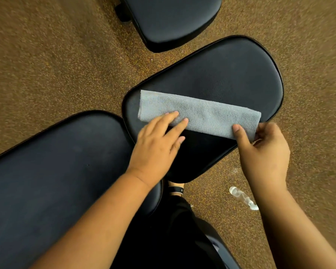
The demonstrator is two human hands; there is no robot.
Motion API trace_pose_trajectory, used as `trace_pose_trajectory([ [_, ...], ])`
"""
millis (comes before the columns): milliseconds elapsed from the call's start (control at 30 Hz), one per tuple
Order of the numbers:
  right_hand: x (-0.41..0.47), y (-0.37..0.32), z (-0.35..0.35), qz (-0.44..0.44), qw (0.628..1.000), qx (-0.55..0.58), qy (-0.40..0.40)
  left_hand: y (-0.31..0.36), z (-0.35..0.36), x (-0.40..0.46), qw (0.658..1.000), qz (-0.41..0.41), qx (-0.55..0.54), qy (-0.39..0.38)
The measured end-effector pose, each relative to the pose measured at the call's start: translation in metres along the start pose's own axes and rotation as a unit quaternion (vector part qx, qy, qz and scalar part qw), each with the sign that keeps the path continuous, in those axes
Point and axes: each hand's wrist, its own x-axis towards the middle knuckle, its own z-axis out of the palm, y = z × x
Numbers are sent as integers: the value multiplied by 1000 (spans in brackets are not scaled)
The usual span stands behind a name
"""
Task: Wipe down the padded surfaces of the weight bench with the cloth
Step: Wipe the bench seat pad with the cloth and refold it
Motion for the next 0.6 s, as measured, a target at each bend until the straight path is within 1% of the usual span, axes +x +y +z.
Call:
trace_pose_trajectory([
  [67,-2,-10,-2,-2,999,35,-10,3,1,-2,1000,-9,-1,-12],
  [100,-5,-19,-5,-9,997,75,-14,4,-1,-2,1000,-12,-15,-13],
  [133,-8,-29,-7,-19,992,124,-21,4,-3,-1,999,-21,-46,-9],
  [167,-11,-40,-9,-33,984,173,-31,5,-6,0,994,-44,-101,3],
  [200,-15,-52,-9,-57,975,207,-48,6,-9,1,979,-88,-183,22],
  [233,-20,-63,-6,-86,968,223,-69,7,-15,2,948,-148,-275,53],
  [267,-24,-73,-1,-118,963,224,-93,8,-23,4,905,-209,-360,88],
  [300,-28,-79,6,-152,959,206,-119,7,-31,4,861,-262,-419,119],
  [333,-30,-82,14,-183,956,174,-147,4,-38,4,831,-301,-444,150],
  [367,-31,-85,23,-209,952,132,-183,-1,-44,1,815,-327,-445,176],
  [400,-31,-85,32,-234,942,85,-226,-8,-49,-3,806,-346,-439,195],
  [433,-30,-84,40,-259,928,32,-265,-14,-53,-8,799,-362,-433,206],
  [467,-28,-83,46,-283,915,-13,-286,-20,-55,-14,793,-377,-431,209],
  [533,-26,-83,51,-310,909,-35,-277,-29,-55,-26,792,-399,-420,193],
  [600,-24,-84,49,-336,913,-3,-231,-35,-53,-36,809,-404,-400,152],
])
